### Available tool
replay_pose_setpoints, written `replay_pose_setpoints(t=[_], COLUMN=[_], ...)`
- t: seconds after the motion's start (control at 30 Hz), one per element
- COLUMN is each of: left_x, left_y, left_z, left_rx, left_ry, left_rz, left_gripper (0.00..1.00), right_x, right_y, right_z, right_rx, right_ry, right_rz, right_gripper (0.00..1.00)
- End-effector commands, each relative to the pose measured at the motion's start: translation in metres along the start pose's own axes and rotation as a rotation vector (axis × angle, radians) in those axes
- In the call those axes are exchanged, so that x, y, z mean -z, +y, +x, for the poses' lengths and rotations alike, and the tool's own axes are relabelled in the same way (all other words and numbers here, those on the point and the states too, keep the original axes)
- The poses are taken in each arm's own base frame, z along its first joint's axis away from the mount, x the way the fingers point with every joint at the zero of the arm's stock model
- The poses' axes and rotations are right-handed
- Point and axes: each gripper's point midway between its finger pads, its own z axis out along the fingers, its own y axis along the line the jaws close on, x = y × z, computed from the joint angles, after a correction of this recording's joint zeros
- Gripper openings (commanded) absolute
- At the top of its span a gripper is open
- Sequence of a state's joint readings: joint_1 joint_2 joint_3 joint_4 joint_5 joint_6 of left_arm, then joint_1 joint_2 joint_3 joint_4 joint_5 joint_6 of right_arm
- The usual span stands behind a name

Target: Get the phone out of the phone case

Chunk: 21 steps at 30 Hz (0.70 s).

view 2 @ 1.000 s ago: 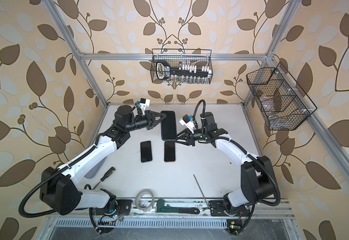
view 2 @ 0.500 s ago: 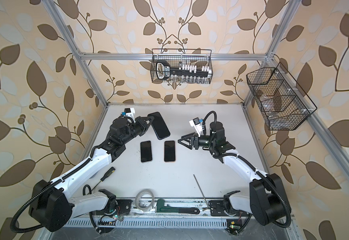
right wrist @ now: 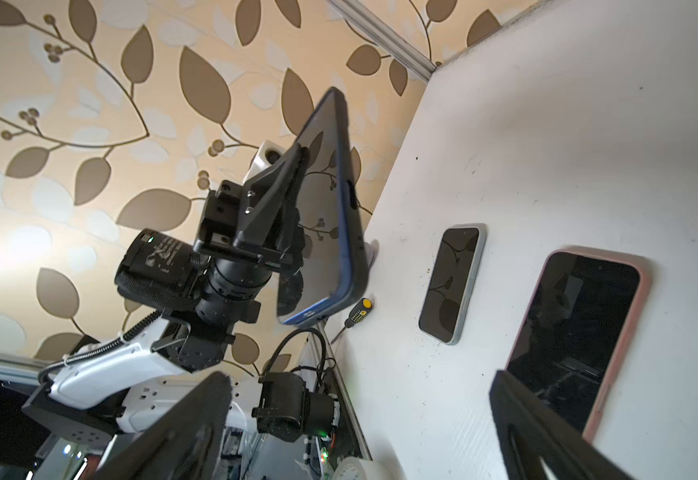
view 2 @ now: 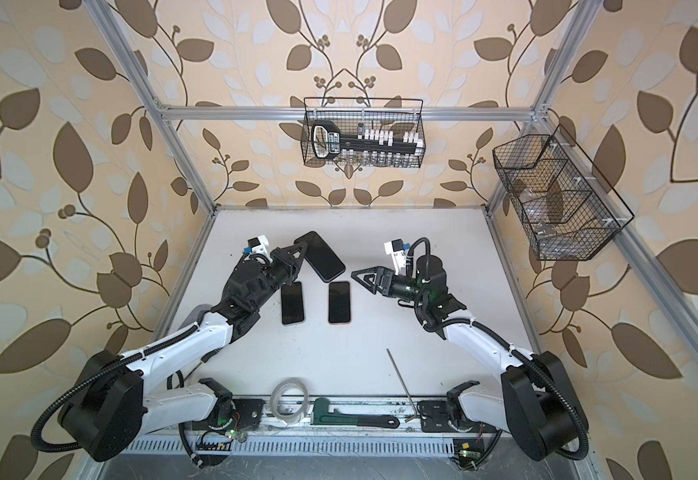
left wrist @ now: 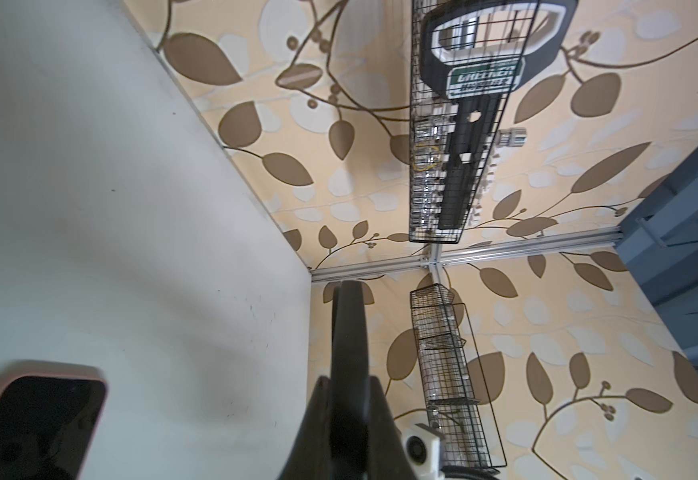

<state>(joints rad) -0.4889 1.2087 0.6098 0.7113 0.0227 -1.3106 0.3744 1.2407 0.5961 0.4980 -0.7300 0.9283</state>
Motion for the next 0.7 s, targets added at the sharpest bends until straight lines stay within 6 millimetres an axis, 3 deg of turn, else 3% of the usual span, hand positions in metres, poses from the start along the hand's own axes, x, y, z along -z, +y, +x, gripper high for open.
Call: replay_pose_setpoints(t=[0.0,0.23,0.67], left_x=[0.001,-0.009,-0.012], left_y=[-0.051,-0.055,-0.065], left_z=[-0.008,0.007,0.014], left_rx=[0.044,0.048,0.041], left_ry=[-0.048,-0.005,0.009], left_rz=[0.208,0.219,0.231], left_gripper=[0.0,0.0,0.0], right_x=[-0.004,-0.011,-0.016], right_y=[0.0,0.003,-0.005], right_z=[-0.004,-0.006,-0.003], right_rx=[-0.058,-0.039,-0.035], right_ry=[-0.054,-0.062,-0.052], right_rz=[-0.017,-0.043,-0.043], right_gripper=[0.97,0.96,0.95])
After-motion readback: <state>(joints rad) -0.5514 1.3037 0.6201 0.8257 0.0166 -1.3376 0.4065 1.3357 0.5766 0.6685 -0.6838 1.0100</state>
